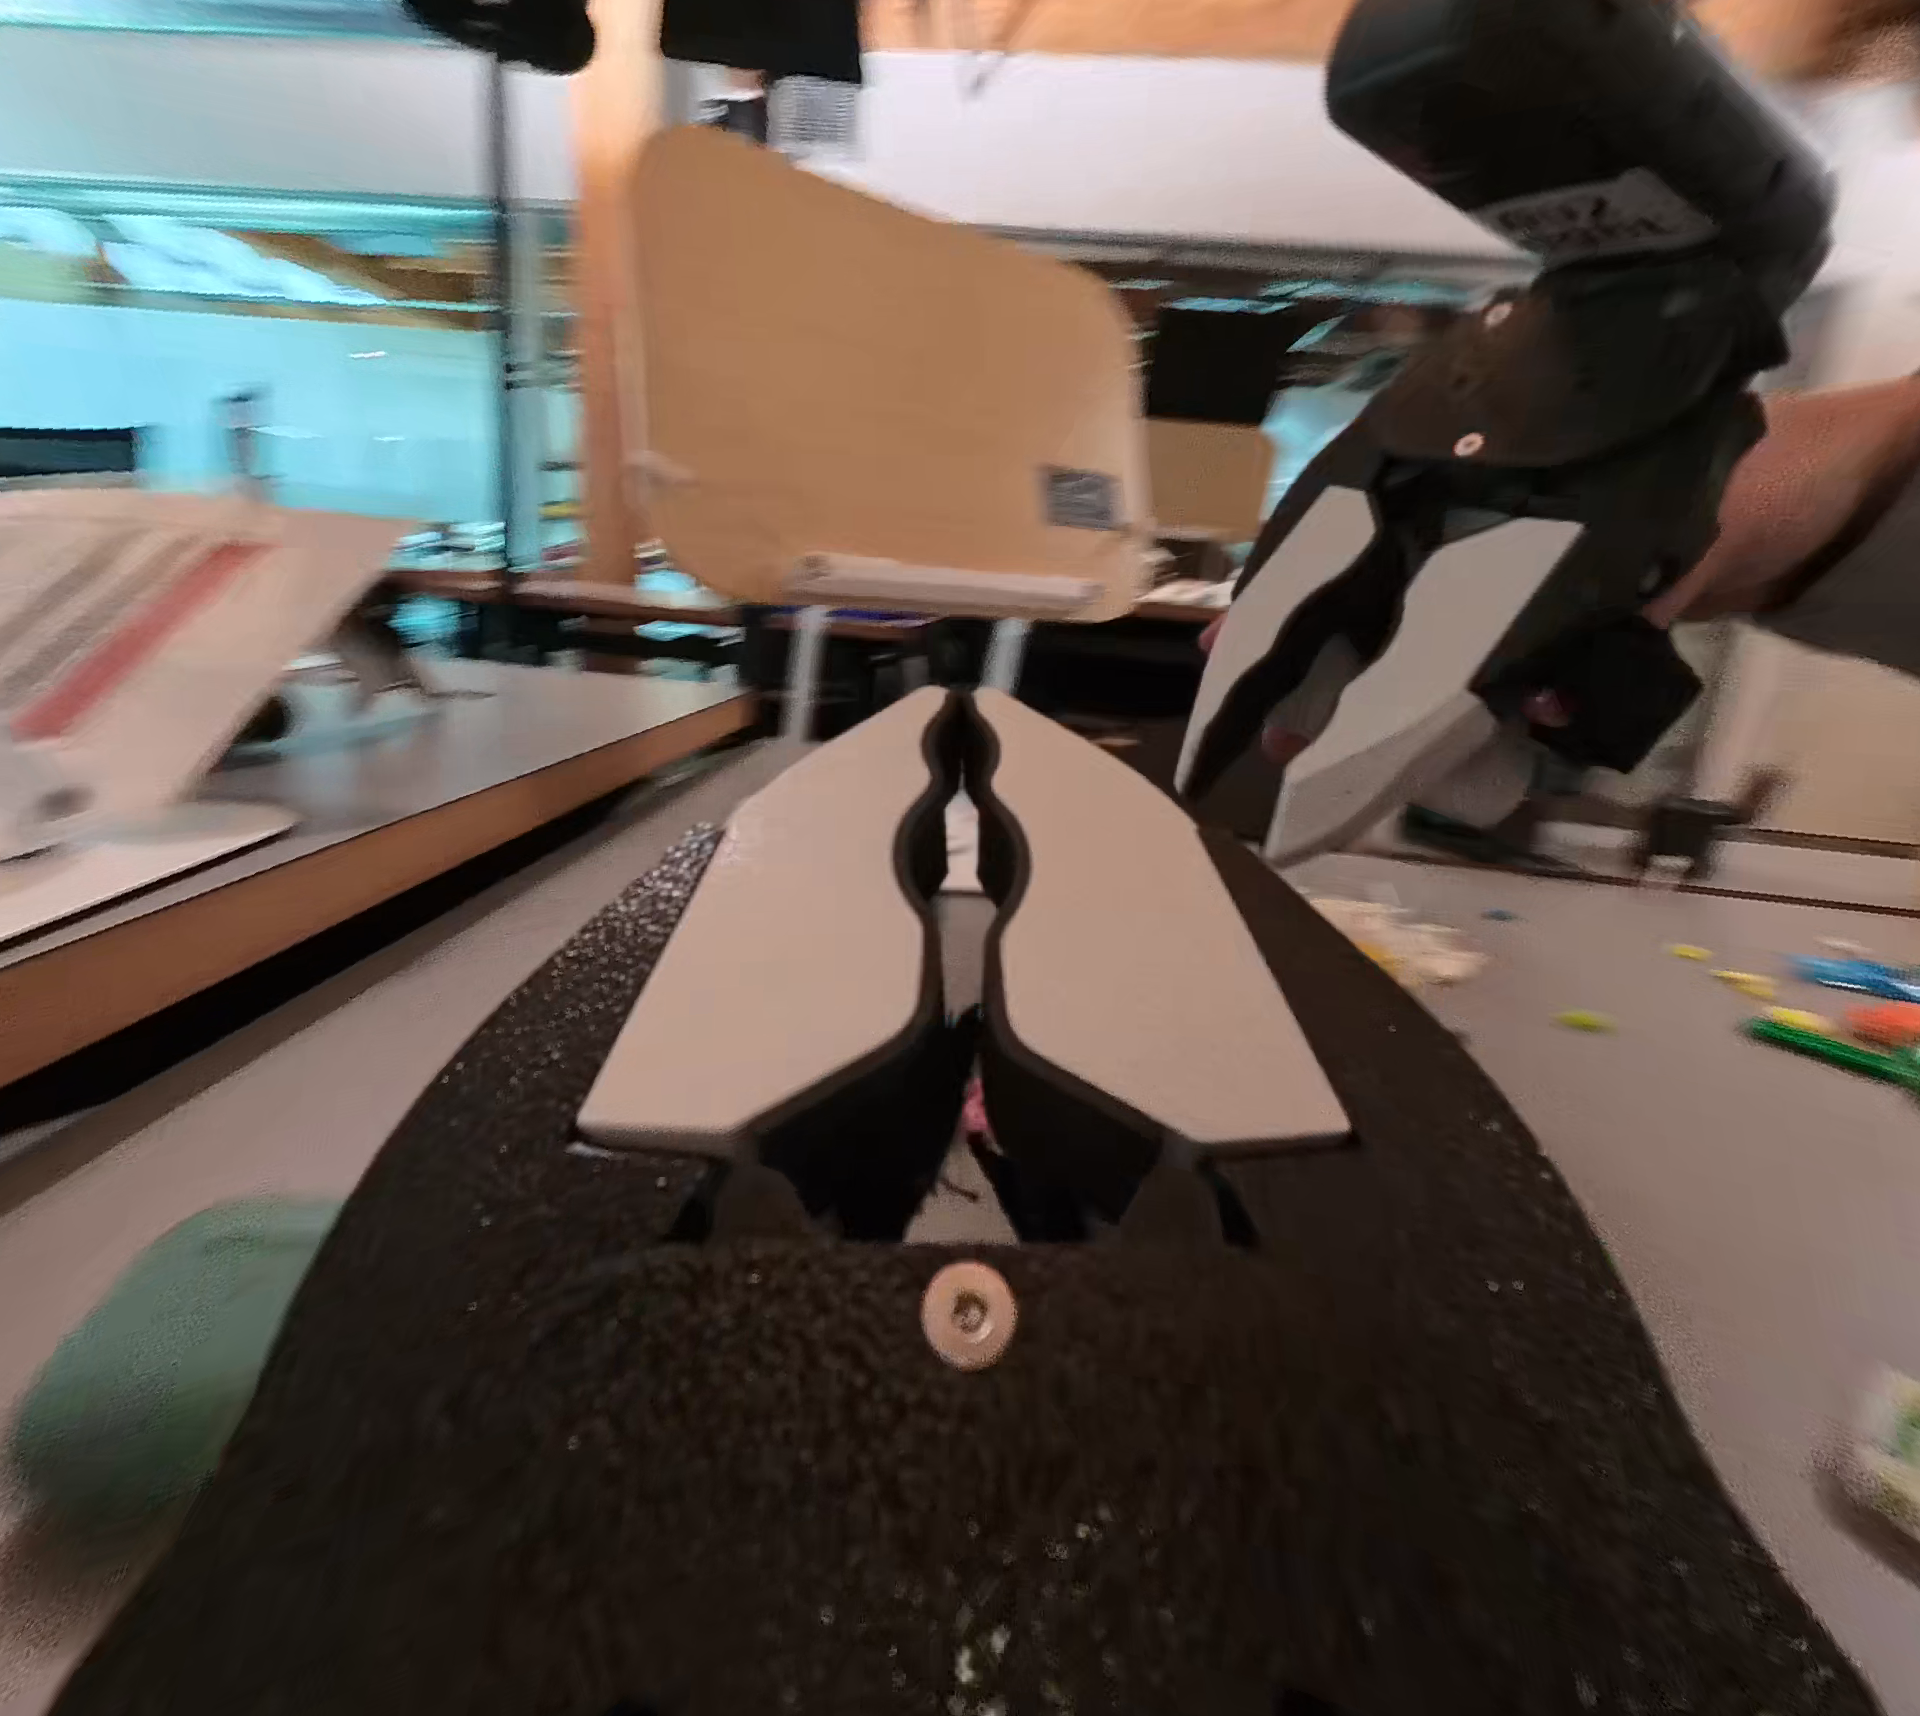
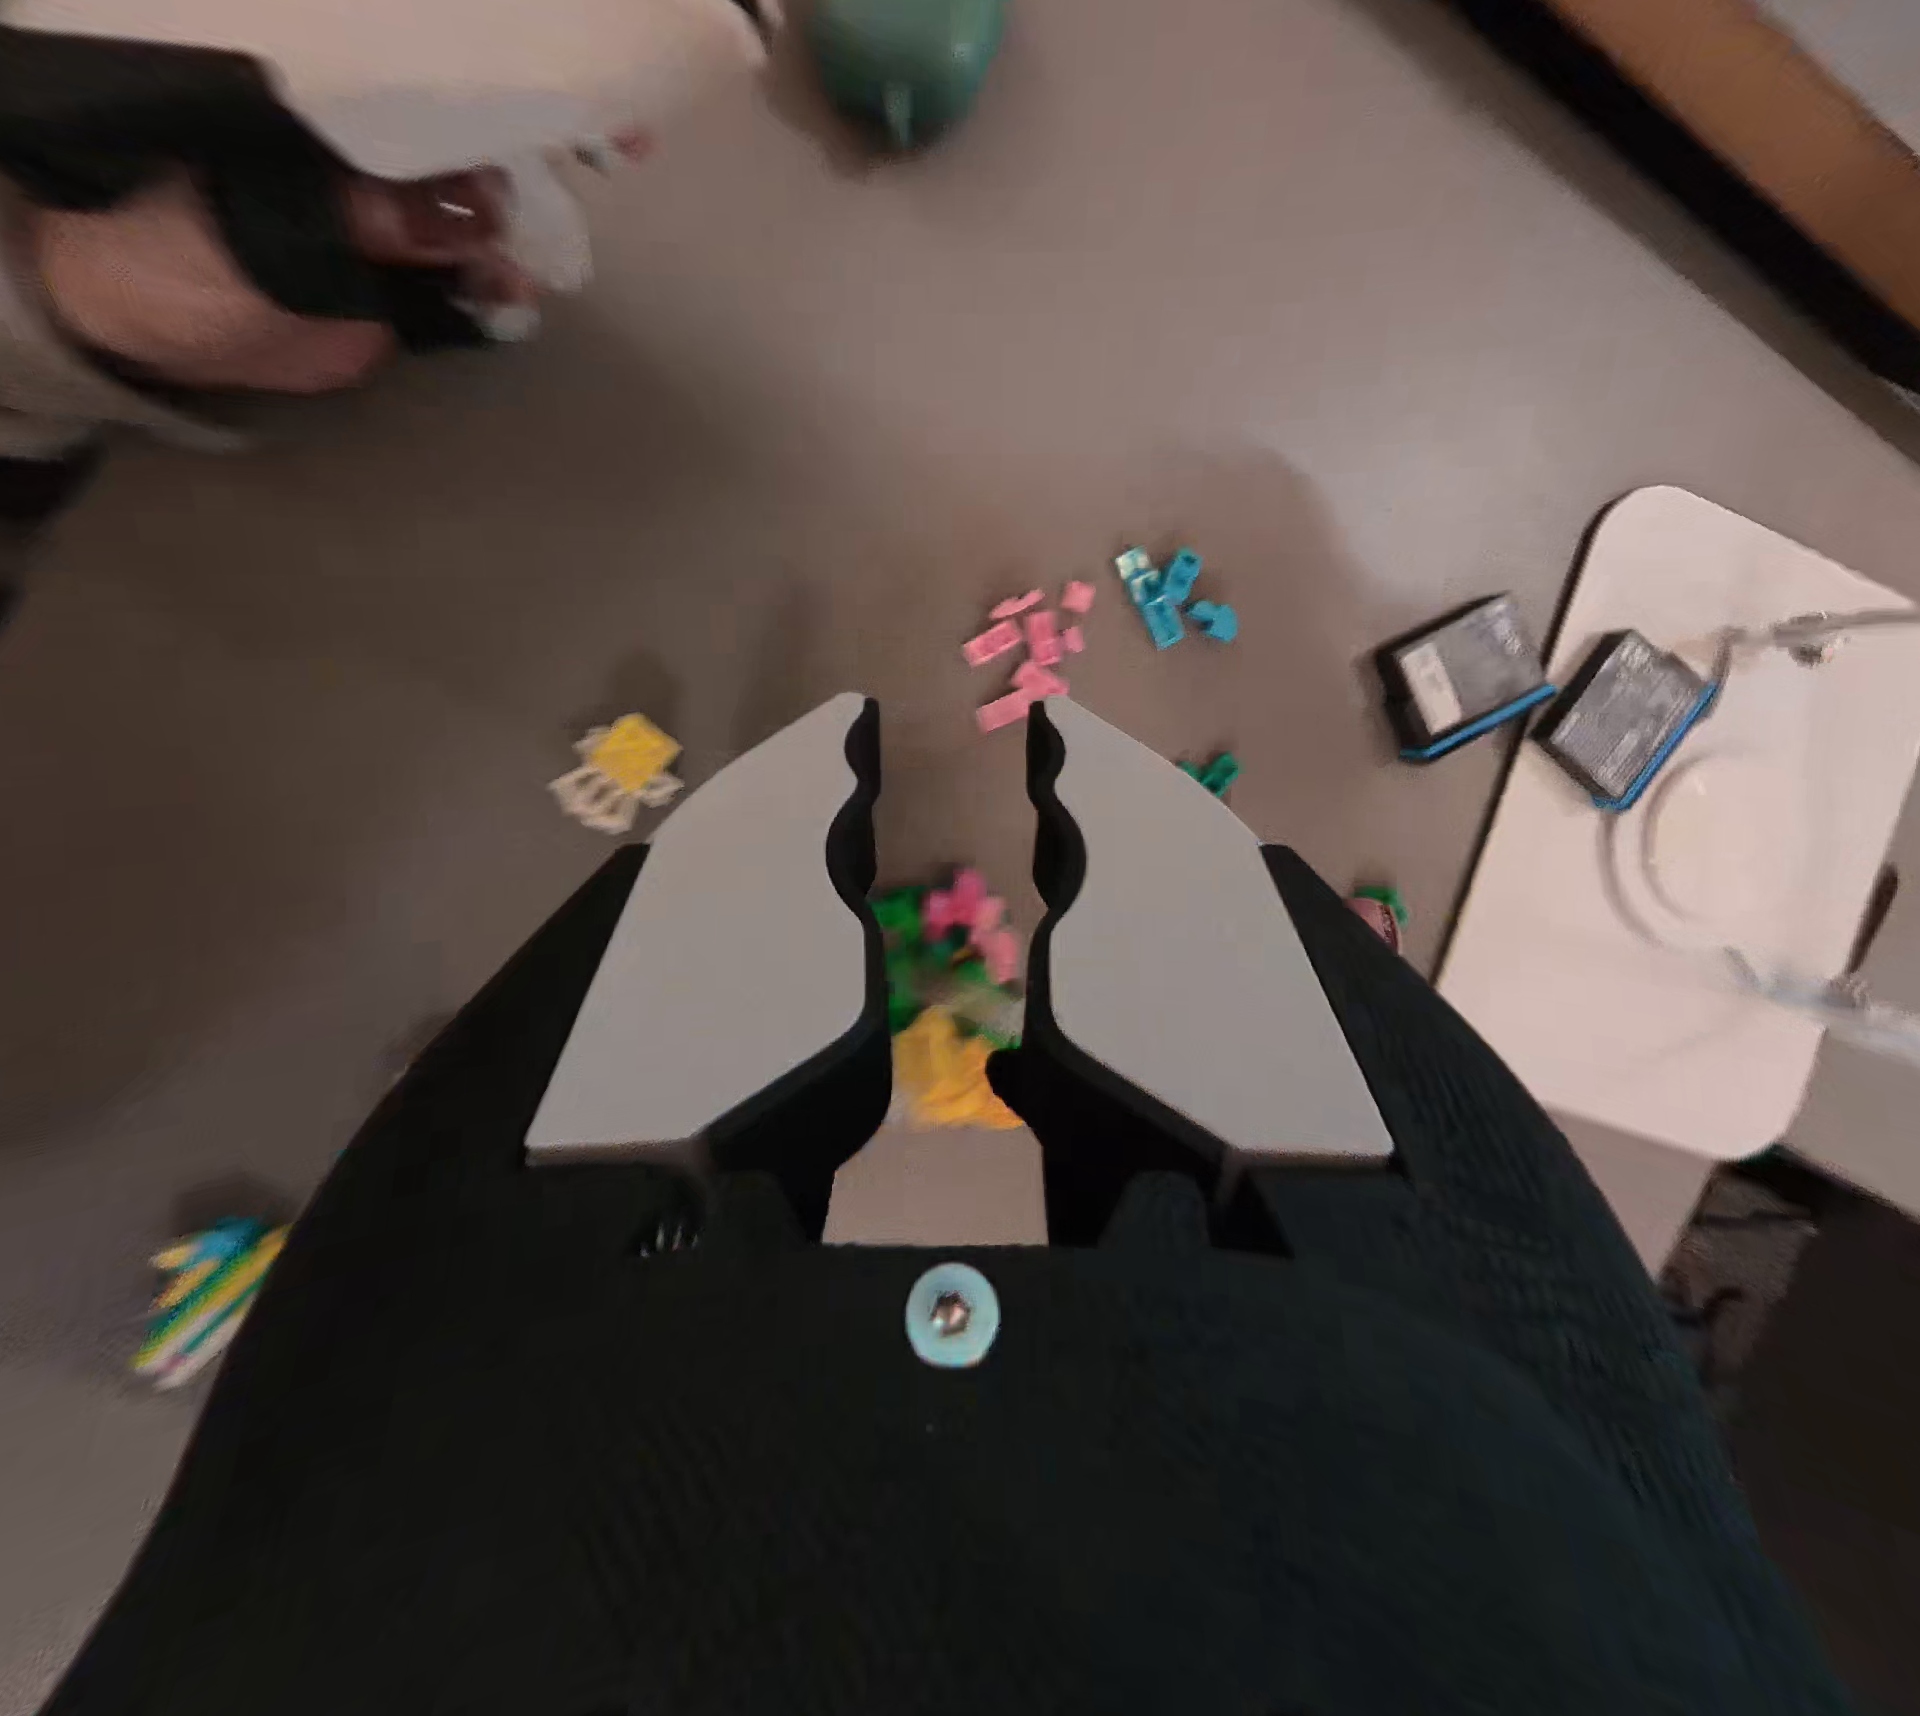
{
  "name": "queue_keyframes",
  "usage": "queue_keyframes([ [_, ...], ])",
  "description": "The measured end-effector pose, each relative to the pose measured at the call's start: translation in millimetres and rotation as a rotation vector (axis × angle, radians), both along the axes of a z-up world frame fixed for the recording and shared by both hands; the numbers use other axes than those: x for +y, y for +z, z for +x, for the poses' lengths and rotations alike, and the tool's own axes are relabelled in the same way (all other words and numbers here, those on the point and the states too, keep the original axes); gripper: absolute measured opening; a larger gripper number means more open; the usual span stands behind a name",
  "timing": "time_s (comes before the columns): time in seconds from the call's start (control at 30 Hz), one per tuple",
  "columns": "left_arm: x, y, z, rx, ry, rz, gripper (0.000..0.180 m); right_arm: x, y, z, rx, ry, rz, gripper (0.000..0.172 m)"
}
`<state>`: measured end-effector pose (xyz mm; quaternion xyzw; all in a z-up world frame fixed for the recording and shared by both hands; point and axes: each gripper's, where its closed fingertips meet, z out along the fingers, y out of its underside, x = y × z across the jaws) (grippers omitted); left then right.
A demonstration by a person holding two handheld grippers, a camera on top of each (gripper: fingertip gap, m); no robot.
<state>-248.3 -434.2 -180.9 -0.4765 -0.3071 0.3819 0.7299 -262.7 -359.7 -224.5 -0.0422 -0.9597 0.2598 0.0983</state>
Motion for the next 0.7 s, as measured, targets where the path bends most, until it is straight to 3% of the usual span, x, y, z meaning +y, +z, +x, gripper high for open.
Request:
queue_keyframes([
  [0.07,19,9,14,0.053,-0.132,0.009,0.000,27,7,41,-0.001,-0.029,-0.078,0.030],
  [0.17,48,10,31,0.105,-0.273,-0.072,0.000,75,-7,102,-0.036,-0.126,-0.145,0.032],
  [0.33,57,9,35,0.157,-0.185,-0.137,0.000,126,-55,164,-0.089,-0.331,-0.258,0.032],
  [0.57,60,-5,27,0.098,-0.133,-0.225,0.000,118,-77,162,-0.044,-0.440,-0.429,0.034],
  [0.7,61,-28,12,-0.097,-0.244,-0.315,0.000,90,-74,136,-0.023,-0.478,-0.433,0.034],
])
